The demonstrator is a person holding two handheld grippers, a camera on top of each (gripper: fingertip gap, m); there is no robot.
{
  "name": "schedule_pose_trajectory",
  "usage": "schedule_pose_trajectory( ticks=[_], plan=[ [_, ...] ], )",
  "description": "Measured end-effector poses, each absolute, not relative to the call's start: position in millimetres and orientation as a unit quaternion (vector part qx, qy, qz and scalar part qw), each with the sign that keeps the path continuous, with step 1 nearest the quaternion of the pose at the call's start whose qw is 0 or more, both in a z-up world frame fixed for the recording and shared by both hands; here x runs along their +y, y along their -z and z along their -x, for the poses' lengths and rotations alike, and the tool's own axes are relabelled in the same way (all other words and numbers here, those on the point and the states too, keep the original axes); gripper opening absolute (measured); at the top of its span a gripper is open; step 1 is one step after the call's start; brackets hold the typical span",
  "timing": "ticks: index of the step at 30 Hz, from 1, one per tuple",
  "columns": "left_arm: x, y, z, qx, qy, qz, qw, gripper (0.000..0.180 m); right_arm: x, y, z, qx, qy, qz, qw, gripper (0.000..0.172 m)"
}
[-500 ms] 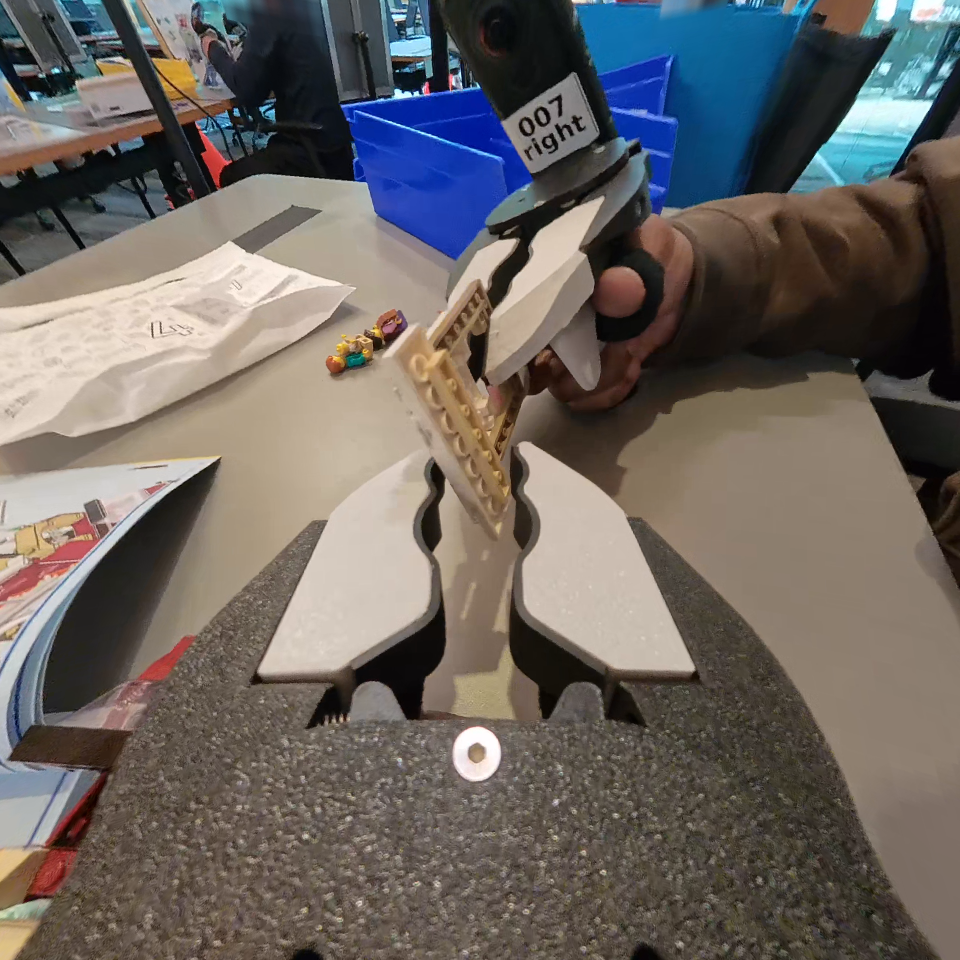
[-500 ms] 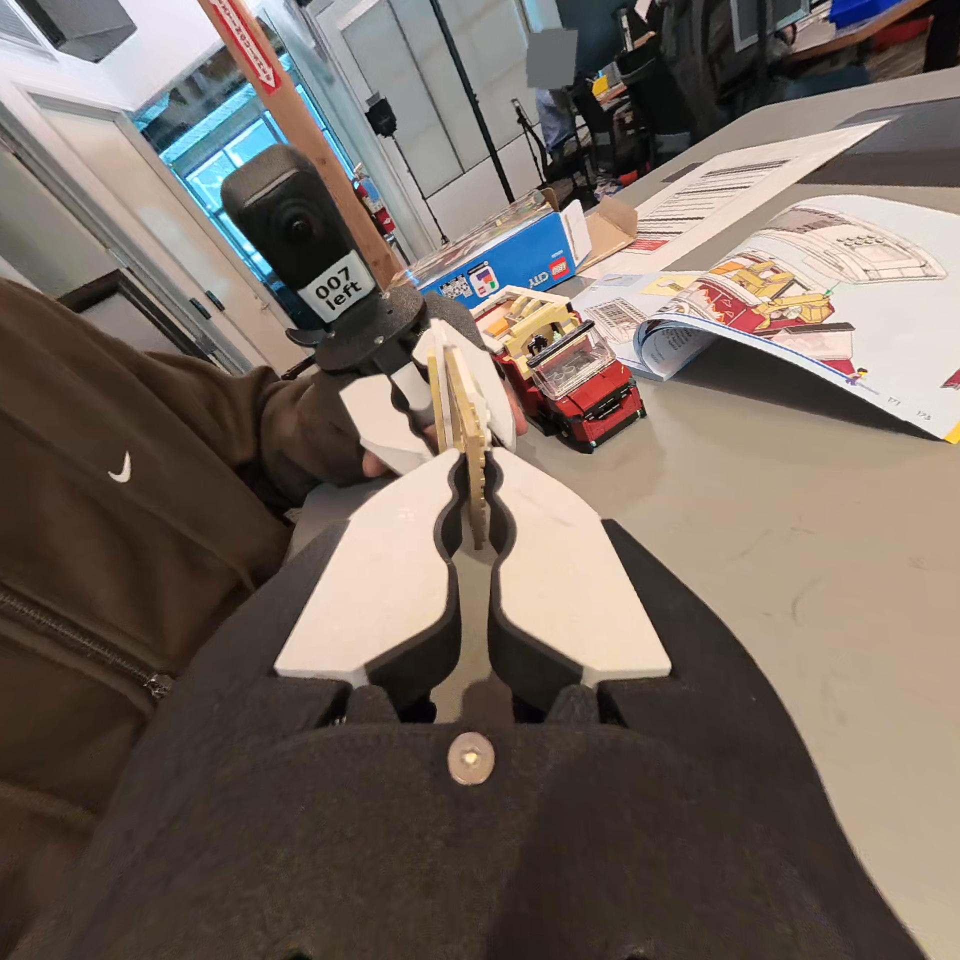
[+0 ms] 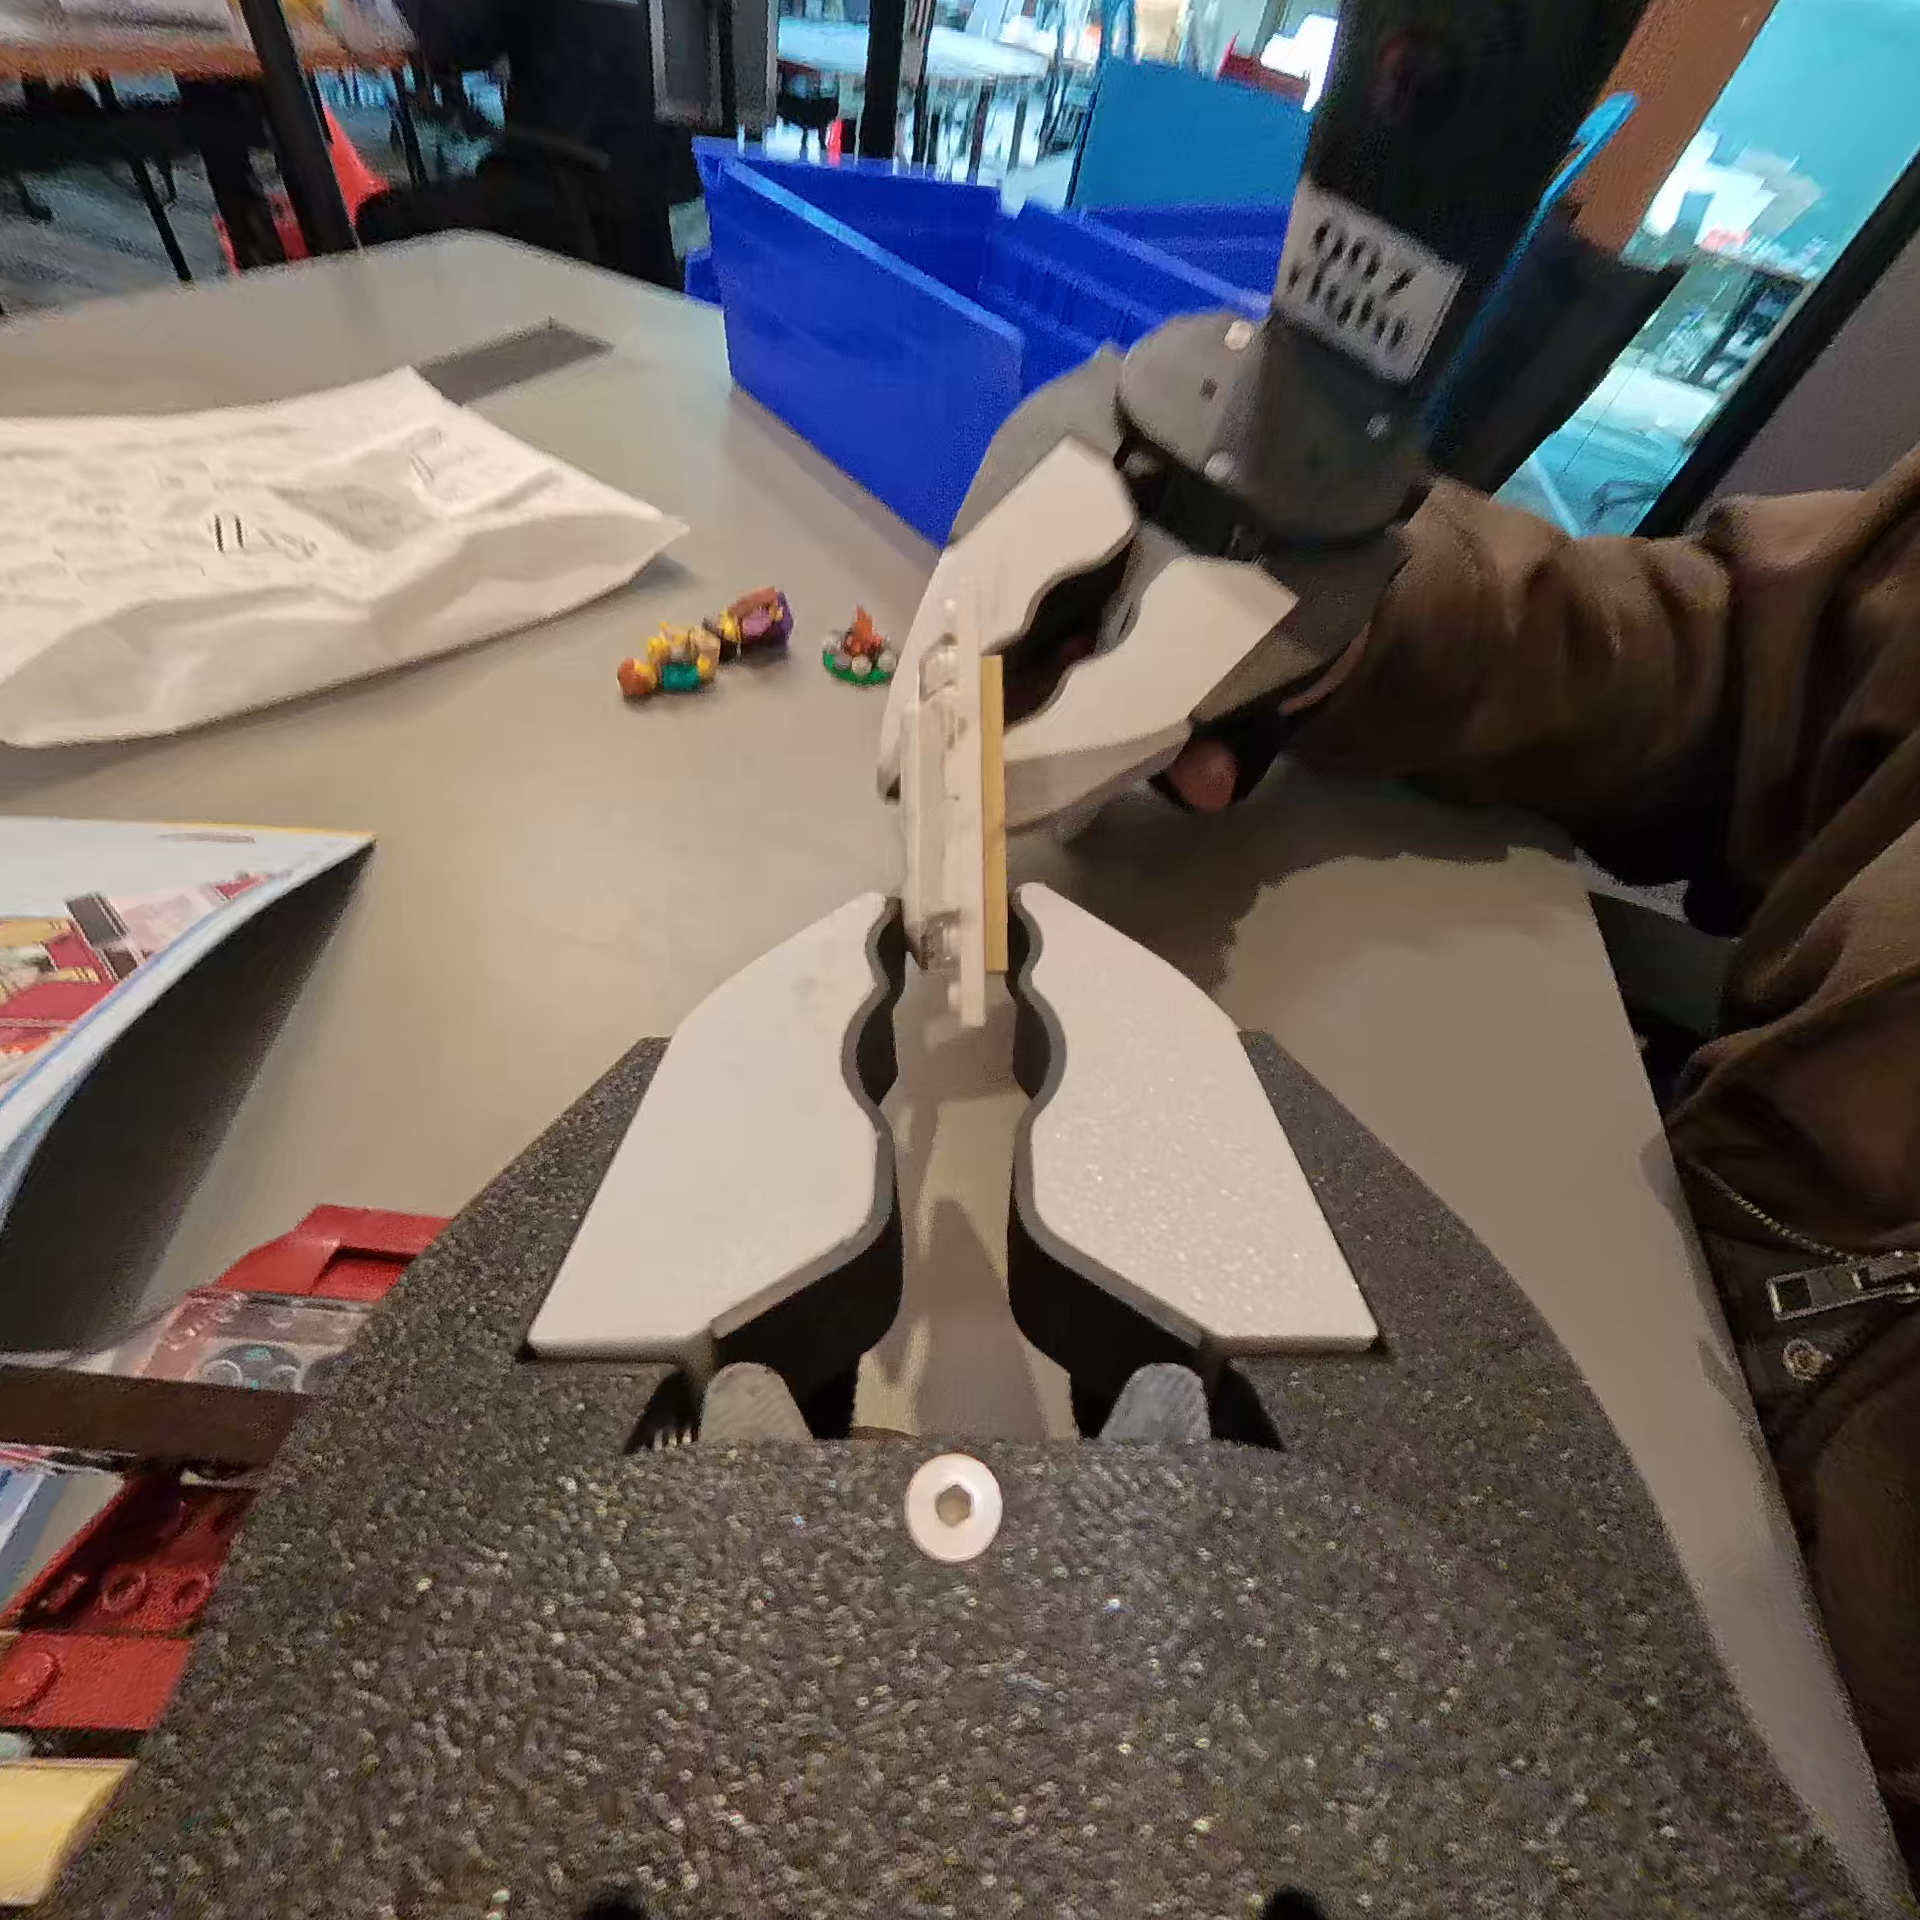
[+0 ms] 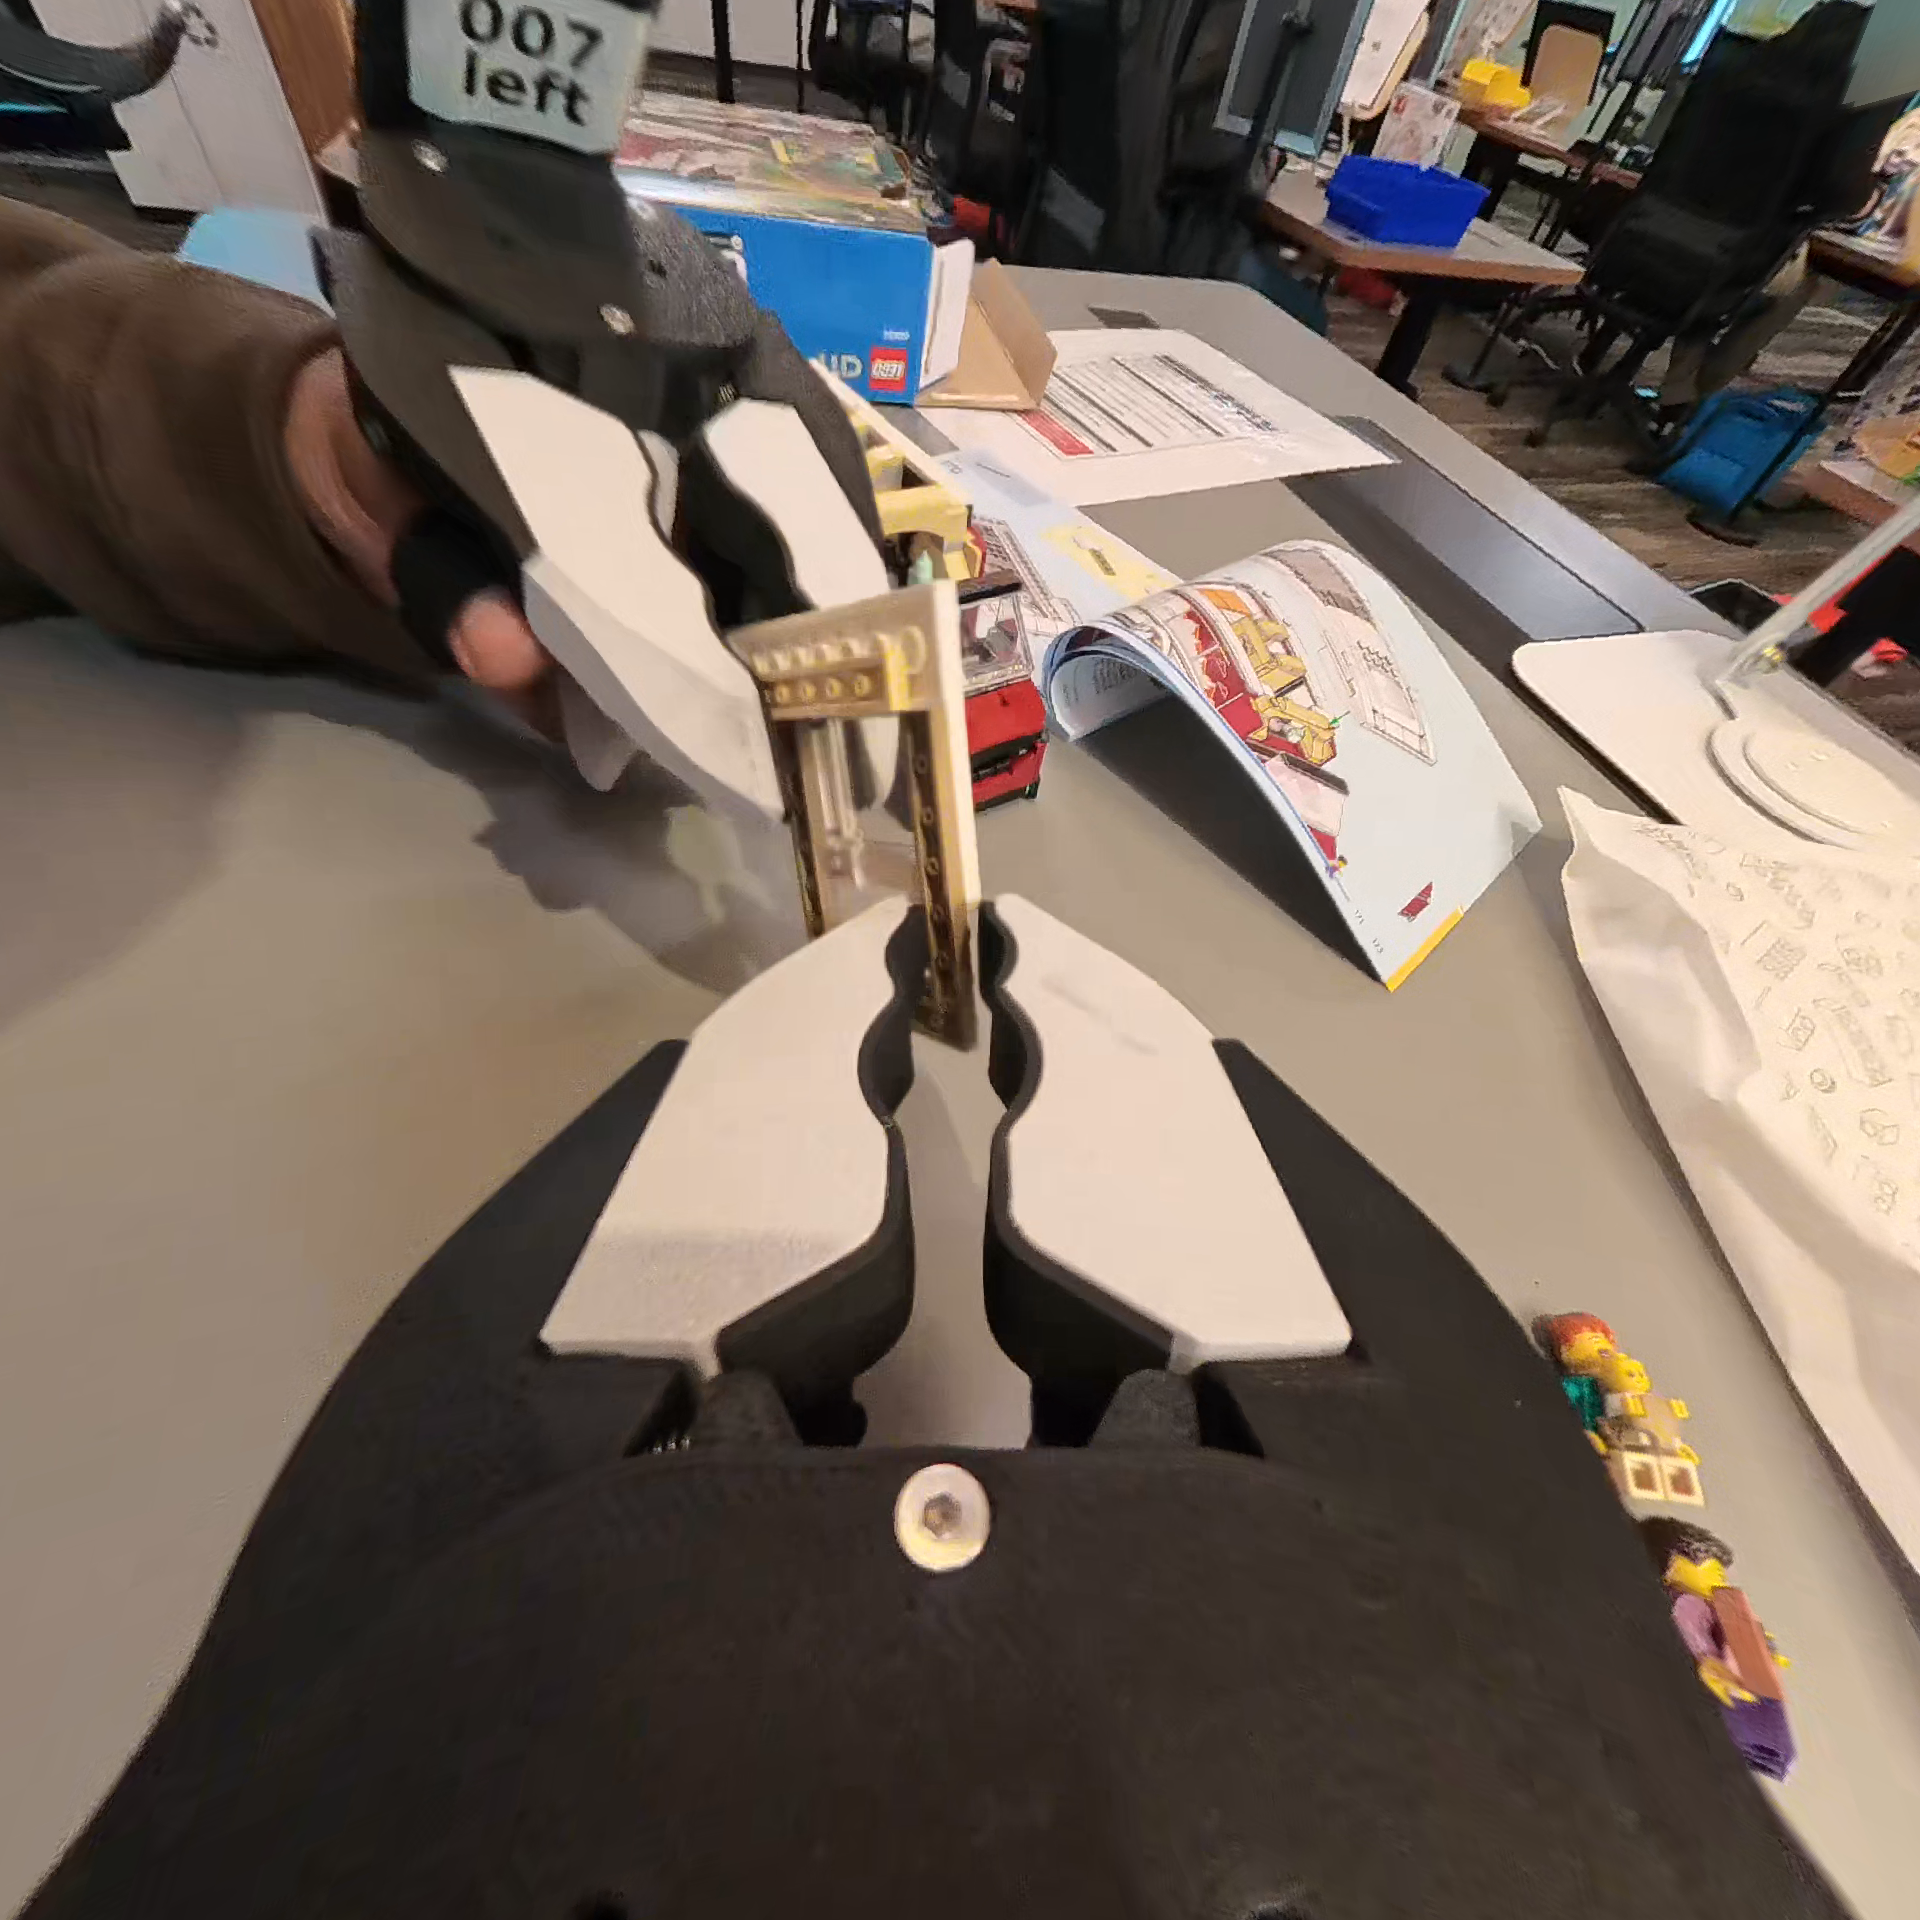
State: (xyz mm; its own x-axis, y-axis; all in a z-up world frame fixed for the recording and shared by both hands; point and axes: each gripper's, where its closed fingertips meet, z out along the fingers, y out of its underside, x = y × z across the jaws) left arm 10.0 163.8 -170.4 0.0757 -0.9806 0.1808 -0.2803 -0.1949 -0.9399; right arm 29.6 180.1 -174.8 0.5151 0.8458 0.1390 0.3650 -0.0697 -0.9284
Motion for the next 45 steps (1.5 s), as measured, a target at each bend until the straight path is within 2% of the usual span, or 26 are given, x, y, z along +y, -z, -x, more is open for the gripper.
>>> schedule_pose_trajectory(
  ticks=[6, 10, 14, 16, 18, 21, 23, 25, 29, 32, 41, 45],
  plan=[
    [166.4, 141.6, -7.7, 0.47, 0.495, 0.582, 0.442, 0.02, 182.3, 160.7, -22.6, -0.335, -0.361, 0.701, 0.515, 0.008],
    [170.2, 143.3, -9.5, 0.452, 0.502, 0.59, 0.443, 0.03, 188.5, 150.5, -24.5, -0.248, -0.443, 0.701, 0.501, 0.008],
    [174.3, 139.5, -10.9, 0.426, 0.511, 0.59, 0.457, 0.032, 189.8, 149.2, -14.5, -0.169, -0.516, 0.7, 0.463, 0.008],
    [177.4, 137.9, -9.4, 0.416, 0.509, 0.593, 0.466, 0.028, 187.4, 157.9, -4.6, -0.159, -0.525, 0.71, 0.442, 0.008],
    [182.2, 138.6, -5.5, 0.41, 0.5, 0.6, 0.471, 0.012, 182.5, 164.4, 4.7, -0.177, -0.521, 0.715, 0.432, 0.009],
    [187.4, 147.5, -2.9, 0.416, 0.473, 0.626, 0.46, 0.009, 185.9, 170.8, 4.2, -0.213, -0.459, 0.734, 0.452, 0.011],
    [190.6, 152.6, -2.1, 0.424, 0.438, 0.64, 0.467, 0.009, 195.7, 173.5, -6.3, -0.245, -0.366, 0.75, 0.493, 0.03],
    [194.8, 158.0, -0.8, 0.427, 0.397, 0.659, 0.474, 0.009, 203.5, 170.1, -17.1, -0.303, -0.226, 0.74, 0.557, 0.038],
    [196.2, 162.3, 1.3, 0.414, 0.391, 0.685, 0.455, 0.009, 201.7, 155.7, -15.8, -0.418, 0.036, 0.644, 0.64, 0.039],
    [198.7, 164.3, 5.4, 0.403, 0.388, 0.703, 0.44, 0.009, 198.7, 143.3, -12.7, -0.463, 0.169, 0.561, 0.665, 0.038],
    [199.7, 172.6, 11.1, 0.417, 0.353, 0.722, 0.425, 0.009, 195.4, 131.4, -7.7, -0.506, 0.195, 0.513, 0.665, 0.037],
    [185.2, 188.2, 3.6, 0.466, 0.333, 0.722, 0.388, 0.009, 199.3, 150.7, 1.7, -0.568, 0.233, 0.502, 0.609, 0.037]
  ],
)
